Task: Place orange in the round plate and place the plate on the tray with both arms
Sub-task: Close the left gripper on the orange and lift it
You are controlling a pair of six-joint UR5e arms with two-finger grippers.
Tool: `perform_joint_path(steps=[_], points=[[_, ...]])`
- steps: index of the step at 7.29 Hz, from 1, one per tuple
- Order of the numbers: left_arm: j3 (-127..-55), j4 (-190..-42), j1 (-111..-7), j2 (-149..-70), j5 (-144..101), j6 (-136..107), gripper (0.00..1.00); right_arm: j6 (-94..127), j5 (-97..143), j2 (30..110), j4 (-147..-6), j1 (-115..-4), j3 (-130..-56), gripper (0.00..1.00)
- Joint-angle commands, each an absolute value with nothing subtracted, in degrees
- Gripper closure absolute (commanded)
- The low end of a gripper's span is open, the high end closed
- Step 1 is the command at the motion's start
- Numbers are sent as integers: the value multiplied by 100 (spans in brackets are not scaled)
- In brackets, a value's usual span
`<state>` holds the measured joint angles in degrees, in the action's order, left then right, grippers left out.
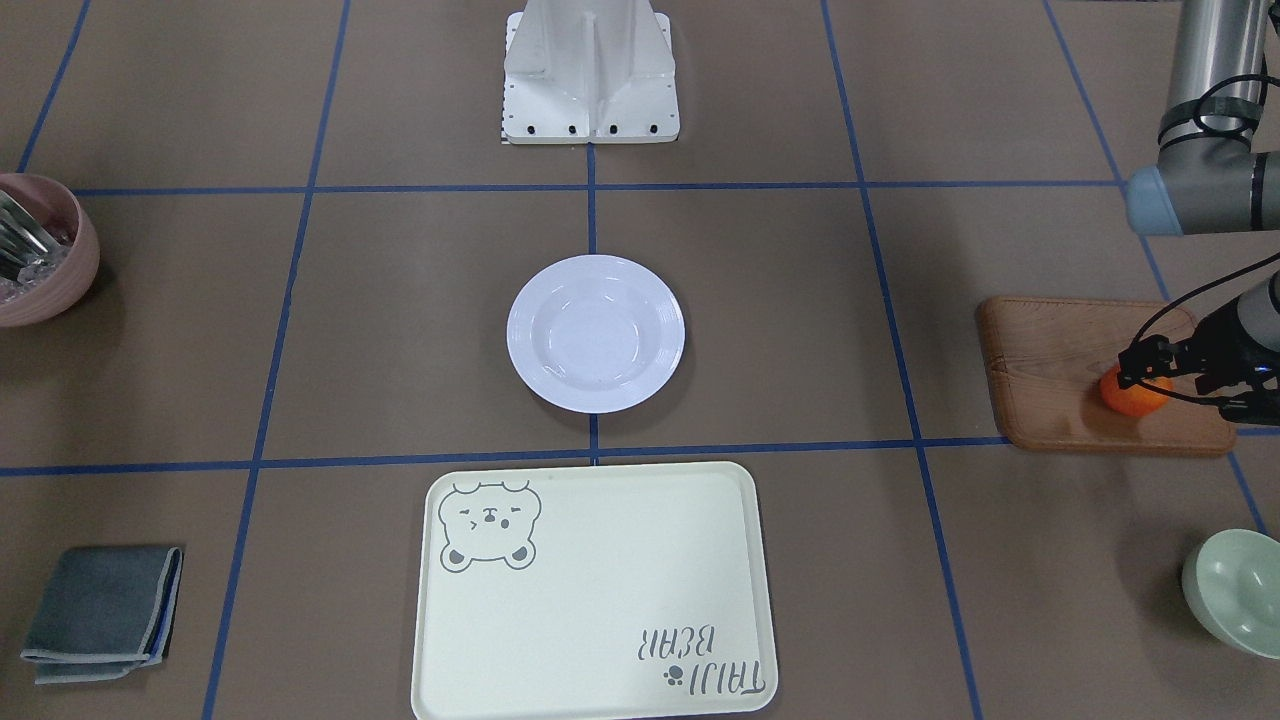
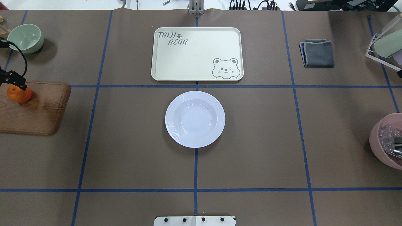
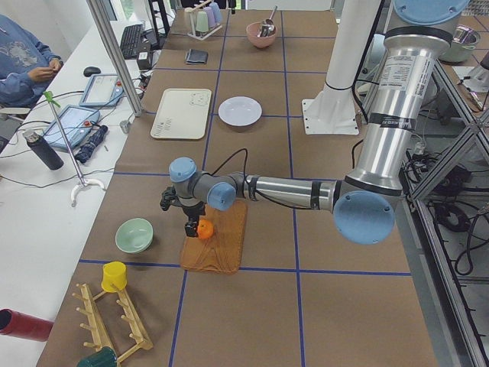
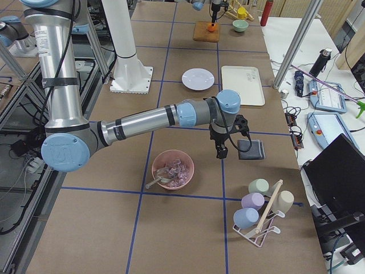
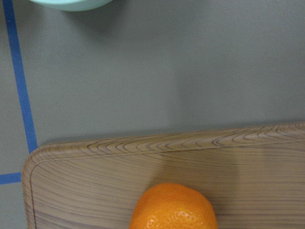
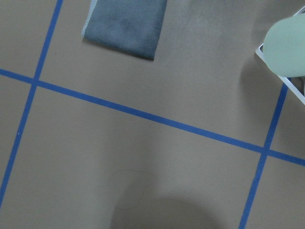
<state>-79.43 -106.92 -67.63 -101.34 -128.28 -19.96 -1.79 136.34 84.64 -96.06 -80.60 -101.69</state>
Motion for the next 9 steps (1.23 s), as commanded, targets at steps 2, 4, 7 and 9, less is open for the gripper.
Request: perform_joint_path(steps=[2,4,7,9], points=[[-7822,-10705,-6706,-10178,-12841,-2057,2,-176,13641,8464,-9606,-8060,-10169,0],[-7822,-10705,-6671,-10178,-12850,-2057,2,-176,13641,8464,-9606,-8060,-10169,0],[-7393,-11318,-6601,-10178,-12850,-2057,2,-176,13641,8464,-9606,-8051,-10169,0],[-7462,-11329,-6522,-10230,-12867,-2441,6,-176,13641,8464,-9606,-8051,-10169,0]])
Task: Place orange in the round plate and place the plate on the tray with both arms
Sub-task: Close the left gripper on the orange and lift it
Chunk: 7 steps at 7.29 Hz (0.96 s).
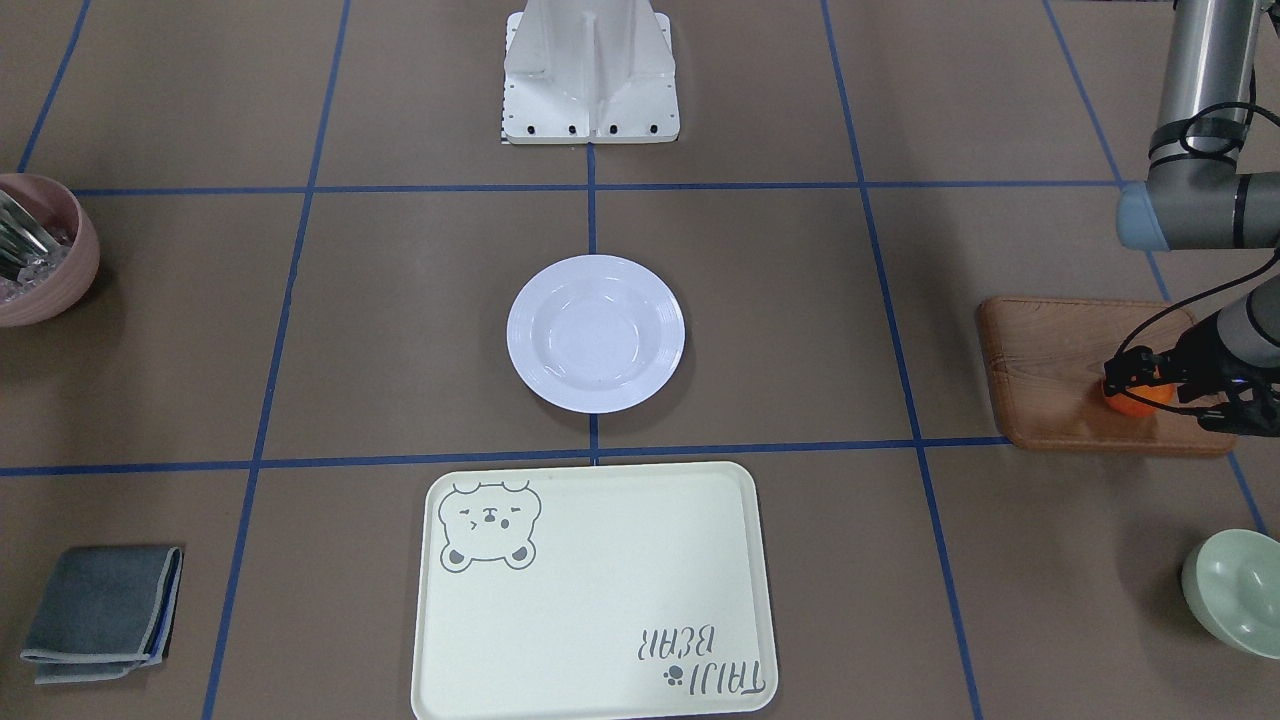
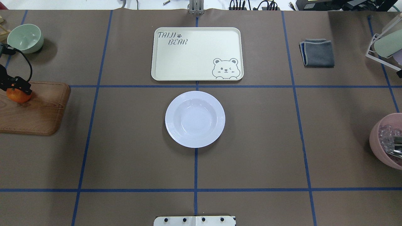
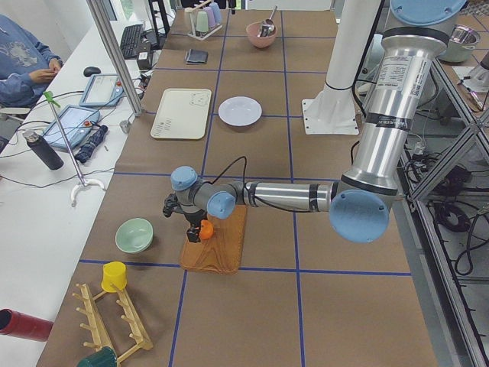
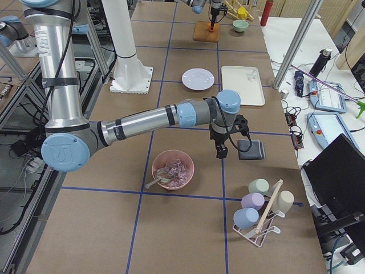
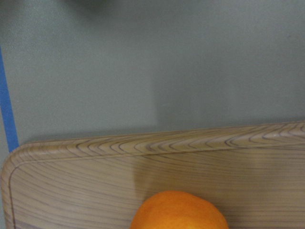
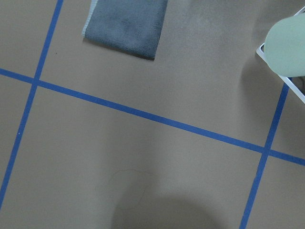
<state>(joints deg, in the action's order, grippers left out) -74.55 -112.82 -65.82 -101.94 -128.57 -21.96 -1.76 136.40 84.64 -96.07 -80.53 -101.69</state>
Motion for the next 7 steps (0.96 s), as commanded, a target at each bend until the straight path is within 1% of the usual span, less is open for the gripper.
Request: perform_joint_path(steps=[1,2,3,4,5,6,7], points=[[-7471,-11329,-6504,-10239,-12867,-2469,16,-176,13641,8464,-9606,-8051,-10169,0],[-7479,-11329,-6504,-10239,-12867,-2470,49,-176,13641,8464,-9606,-8051,-10169,0],[-7497,-11320,-6513,-10248,-12867,-2461,96,-167,13649,8464,-9606,-8051,-10178,0],[-7514,-11233,-6504,-10292,-13224,-2461,100,-167,13649,8464,-9606,-8051,-10178,0],[-7663,-10910,-6574,-10457,-13802,-2513,100,-167,13649,8464,-9606,-8051,-10195,0],[-8221,-9959,-6583,-10711,-13808,-2688,100,-167,13649,8455,-9606,-8051,-10221,0],[-8749,-9340,-6574,-10940,-13782,-2959,100,-167,13641,8446,-9606,-8051,-10222,0]])
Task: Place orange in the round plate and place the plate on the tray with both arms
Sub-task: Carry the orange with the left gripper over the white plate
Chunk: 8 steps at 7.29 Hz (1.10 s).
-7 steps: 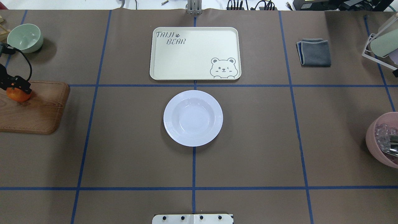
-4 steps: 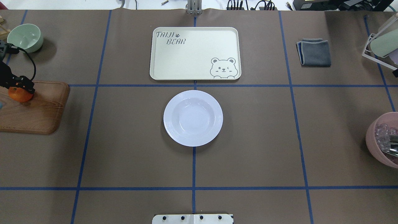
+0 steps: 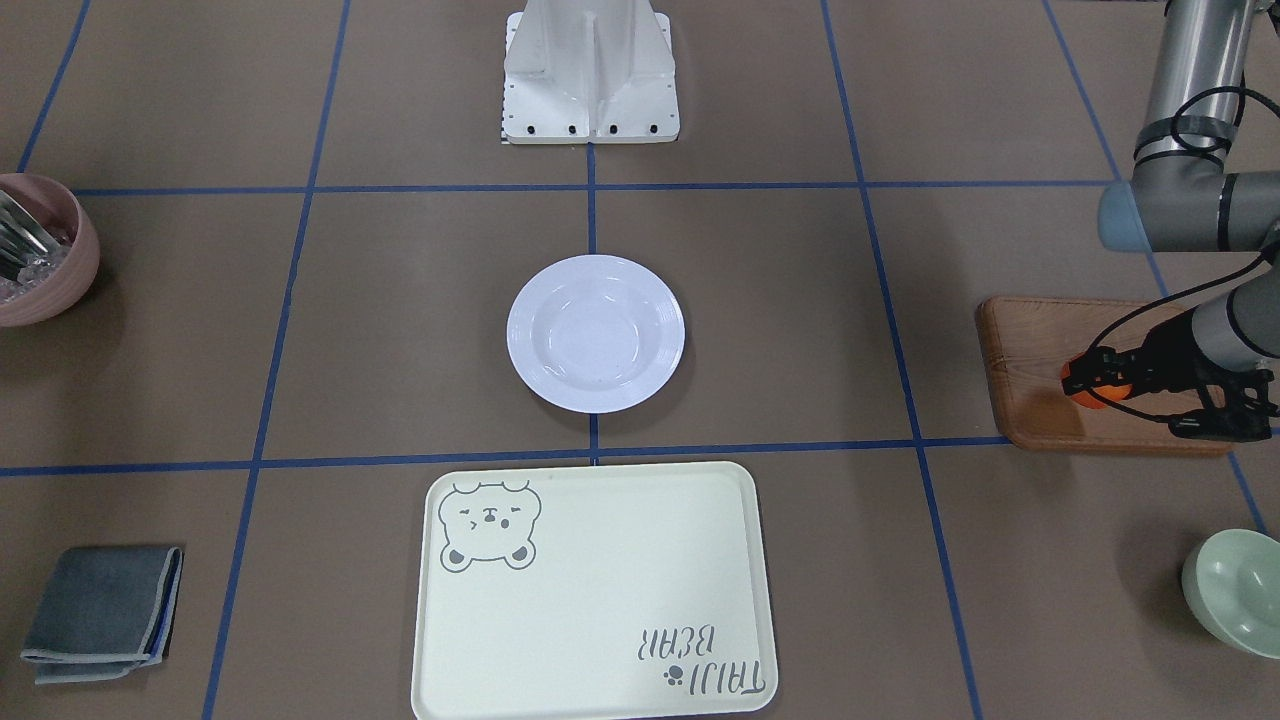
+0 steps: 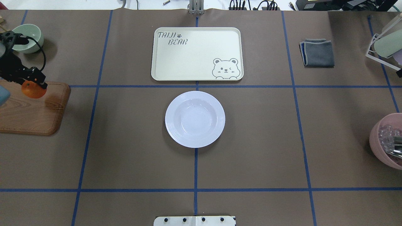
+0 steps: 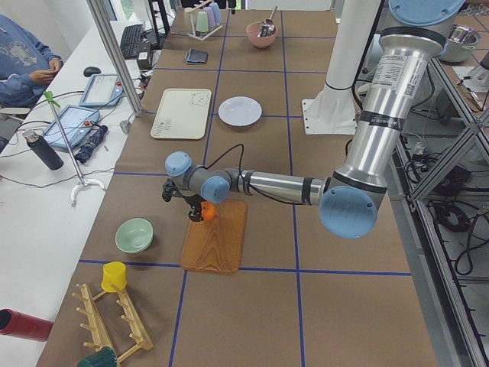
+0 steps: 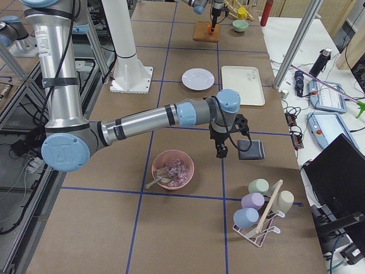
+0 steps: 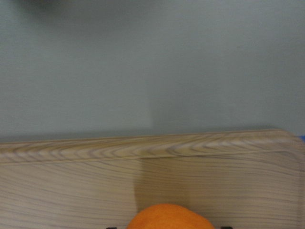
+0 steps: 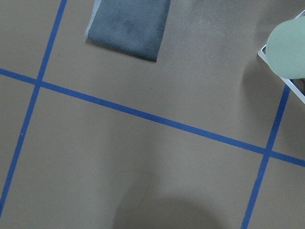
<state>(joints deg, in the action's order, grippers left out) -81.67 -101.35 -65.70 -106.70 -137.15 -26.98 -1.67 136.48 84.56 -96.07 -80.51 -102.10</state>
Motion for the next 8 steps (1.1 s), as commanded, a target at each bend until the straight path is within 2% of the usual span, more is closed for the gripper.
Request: perform_joint_path(steps=[1,3,5,8], points=[[-9041,-9282,-6487,-11195,-13755,-3762,100,-167,13623,8438,-9598,-8051,-10230,0],[-9324,-9246,-5385,-11941,-13073,-5581,100,-167,13623,8403,-9598,-8051,-10248,0],[-9194,-9237,-4442,-12714,-12562,-6920,100,-167,13606,8367,-9598,-7998,-10248,0],[-7783,-8915,-3798,-14602,-12120,-7725,100,-149,13605,8358,-9598,-7928,-10257,0]])
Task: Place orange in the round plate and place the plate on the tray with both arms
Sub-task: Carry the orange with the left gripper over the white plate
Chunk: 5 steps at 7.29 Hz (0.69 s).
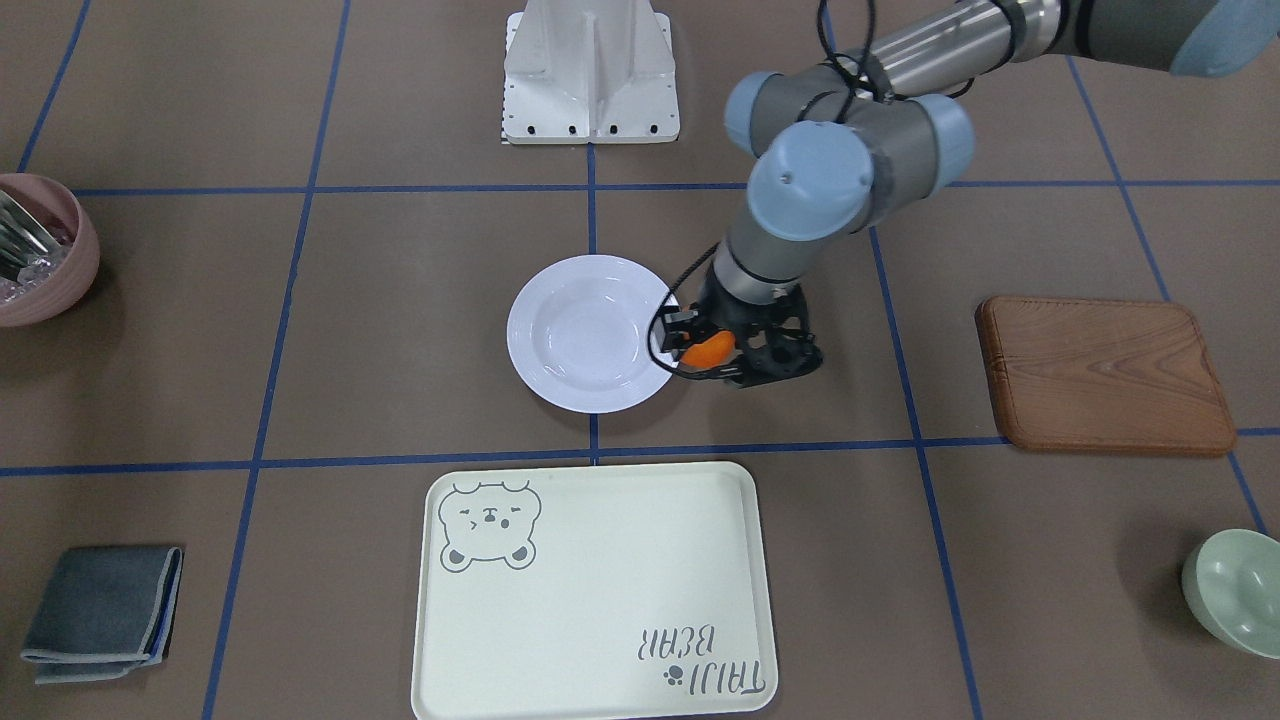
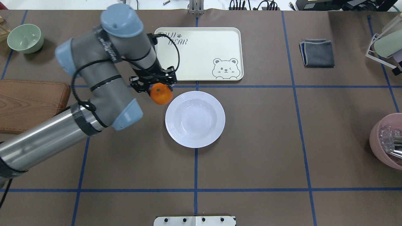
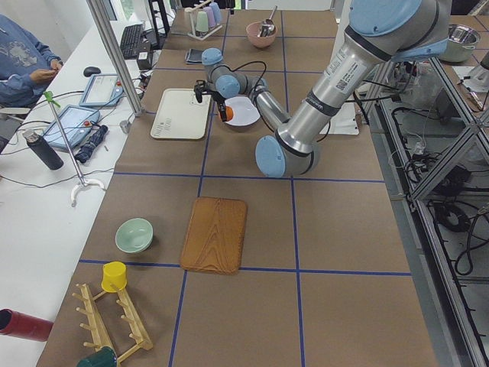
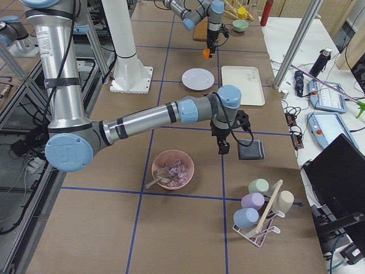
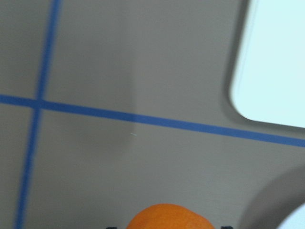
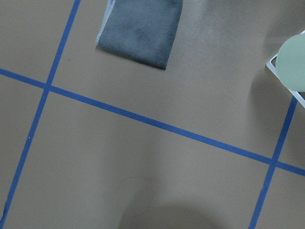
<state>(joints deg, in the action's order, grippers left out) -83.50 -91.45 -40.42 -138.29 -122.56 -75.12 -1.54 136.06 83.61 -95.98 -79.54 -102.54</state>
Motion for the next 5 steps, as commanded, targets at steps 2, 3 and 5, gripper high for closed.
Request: perform_joint_path(steps=[2,3,5], points=[[-7568,-8886,-3351,-14661,-11612,-7726,100,-158,13605,8358,-9598,-7902,-10248,0],[-7559,-8938,-3296,-14573,-11593,-7717,100,-158,13597,8358,-9598,-7893,-10248,0],[-7471,-8965,-3191,-14572,-11584,-7734,100,-167,13597,8358,-9598,-7884,-10248,0]])
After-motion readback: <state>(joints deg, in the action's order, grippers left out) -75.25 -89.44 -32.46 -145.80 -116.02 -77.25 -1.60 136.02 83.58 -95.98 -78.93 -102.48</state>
